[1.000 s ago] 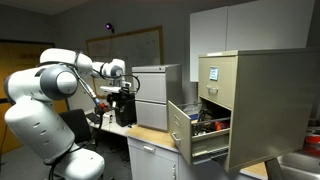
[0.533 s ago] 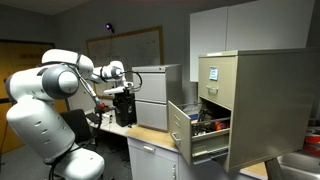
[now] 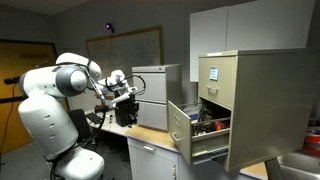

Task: Close the drawer

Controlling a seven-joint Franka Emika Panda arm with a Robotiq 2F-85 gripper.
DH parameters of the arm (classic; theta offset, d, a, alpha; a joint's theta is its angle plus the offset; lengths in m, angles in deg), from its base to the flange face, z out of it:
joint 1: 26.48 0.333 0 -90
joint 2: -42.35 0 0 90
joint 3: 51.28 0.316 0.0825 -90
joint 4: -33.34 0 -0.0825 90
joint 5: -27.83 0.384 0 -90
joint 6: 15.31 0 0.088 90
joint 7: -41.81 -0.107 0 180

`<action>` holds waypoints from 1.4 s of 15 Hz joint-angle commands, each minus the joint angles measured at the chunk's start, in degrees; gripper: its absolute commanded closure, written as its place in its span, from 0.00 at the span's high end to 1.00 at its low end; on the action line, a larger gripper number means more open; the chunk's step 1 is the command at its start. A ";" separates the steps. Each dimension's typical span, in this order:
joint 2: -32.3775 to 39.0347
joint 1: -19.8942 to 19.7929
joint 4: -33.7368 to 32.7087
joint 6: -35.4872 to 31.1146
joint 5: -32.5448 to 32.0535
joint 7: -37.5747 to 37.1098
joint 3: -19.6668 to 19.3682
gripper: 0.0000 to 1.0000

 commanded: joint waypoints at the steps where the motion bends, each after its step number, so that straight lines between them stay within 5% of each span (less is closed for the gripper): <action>1: 3.56 -2.07 1.49 -5.35 -12.93 -8.46 1.54 0.04; 8: 10.98 -5.75 2.96 -10.59 -38.90 -19.82 -3.91 0.00; 15: 18.77 -10.32 -1.29 -30.99 -64.00 -23.06 -11.98 0.00; 21: 24.93 -13.68 -7.70 -37.94 -87.09 -27.39 -15.79 0.00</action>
